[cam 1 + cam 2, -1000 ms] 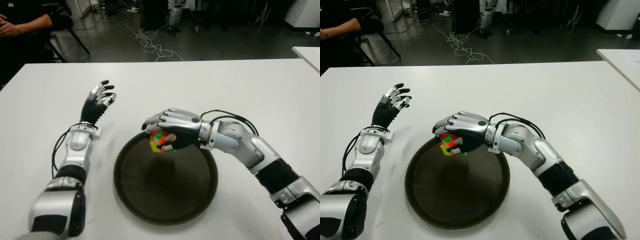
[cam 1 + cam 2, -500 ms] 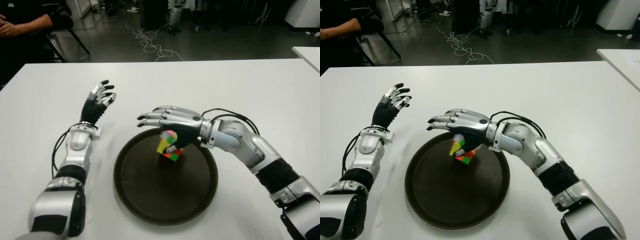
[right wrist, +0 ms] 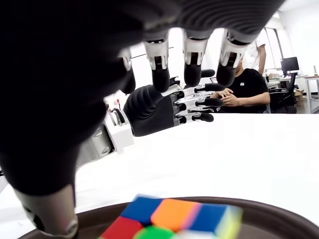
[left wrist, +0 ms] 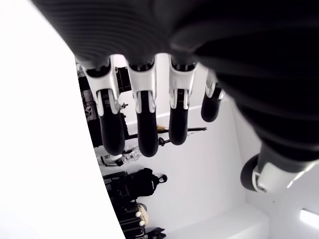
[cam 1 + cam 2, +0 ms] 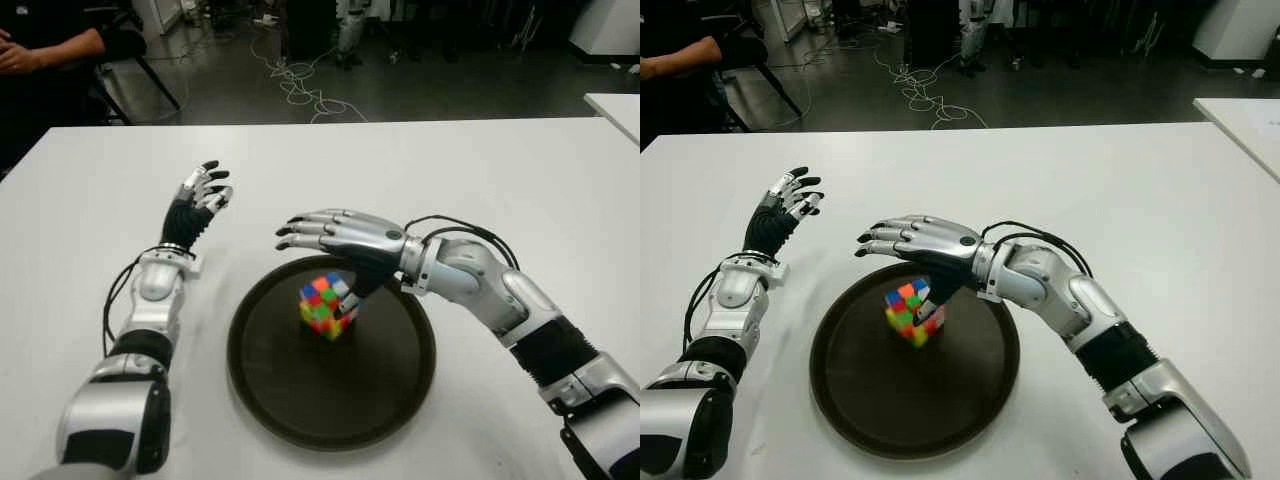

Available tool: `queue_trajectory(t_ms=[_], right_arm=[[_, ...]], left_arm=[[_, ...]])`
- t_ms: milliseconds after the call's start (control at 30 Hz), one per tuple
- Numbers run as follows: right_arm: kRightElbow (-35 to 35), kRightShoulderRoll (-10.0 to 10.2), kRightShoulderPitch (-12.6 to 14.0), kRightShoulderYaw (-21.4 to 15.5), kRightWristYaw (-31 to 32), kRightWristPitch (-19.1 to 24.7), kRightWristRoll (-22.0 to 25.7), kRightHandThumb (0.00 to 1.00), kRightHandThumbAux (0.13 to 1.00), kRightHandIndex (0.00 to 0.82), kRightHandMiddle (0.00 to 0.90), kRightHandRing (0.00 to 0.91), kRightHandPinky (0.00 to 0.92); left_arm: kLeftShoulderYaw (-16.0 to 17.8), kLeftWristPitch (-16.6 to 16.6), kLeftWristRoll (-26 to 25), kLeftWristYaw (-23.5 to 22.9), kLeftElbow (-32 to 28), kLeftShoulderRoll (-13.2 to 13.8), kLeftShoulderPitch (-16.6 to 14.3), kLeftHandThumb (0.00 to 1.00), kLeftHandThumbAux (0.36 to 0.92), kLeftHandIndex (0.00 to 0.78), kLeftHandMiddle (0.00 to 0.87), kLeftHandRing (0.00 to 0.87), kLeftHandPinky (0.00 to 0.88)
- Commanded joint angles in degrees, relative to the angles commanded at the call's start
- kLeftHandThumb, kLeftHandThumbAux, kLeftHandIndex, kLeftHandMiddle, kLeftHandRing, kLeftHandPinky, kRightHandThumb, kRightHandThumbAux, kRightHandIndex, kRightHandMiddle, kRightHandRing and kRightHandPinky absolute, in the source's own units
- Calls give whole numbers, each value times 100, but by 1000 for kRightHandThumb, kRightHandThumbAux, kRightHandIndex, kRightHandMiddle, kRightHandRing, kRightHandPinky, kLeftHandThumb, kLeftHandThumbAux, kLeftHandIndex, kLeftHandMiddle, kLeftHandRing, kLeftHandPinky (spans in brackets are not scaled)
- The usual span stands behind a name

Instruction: Pick up the Rubik's Cube and put it in the plate

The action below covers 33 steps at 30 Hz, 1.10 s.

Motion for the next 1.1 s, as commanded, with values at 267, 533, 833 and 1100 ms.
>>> queue_trajectory(t_ms=[267, 533, 833, 1100], right_arm=[[-11, -7, 5, -12, 41, 45, 28, 0, 771, 0, 0, 0, 32], [-22, -70, -16, -160, -27, 51, 72, 0, 743, 0, 0, 0, 30], [169, -239, -137, -550, -147, 103, 172, 0, 749, 0, 0, 0, 27], [2396, 1, -520, -1034, -1433, -264, 391, 0, 750, 0, 22, 23, 61]], left_arm=[[-13, 30, 25, 52, -20, -5, 3, 41, 520, 132, 210, 246, 308], [-33, 8, 43, 56, 3, -3, -4, 37, 489, 131, 215, 249, 294], [43, 14, -89, -64, 39, -53, -41, 51, 494, 140, 231, 260, 297], [9, 12, -6, 24, 59, -25, -60, 50, 489, 138, 224, 259, 301]])
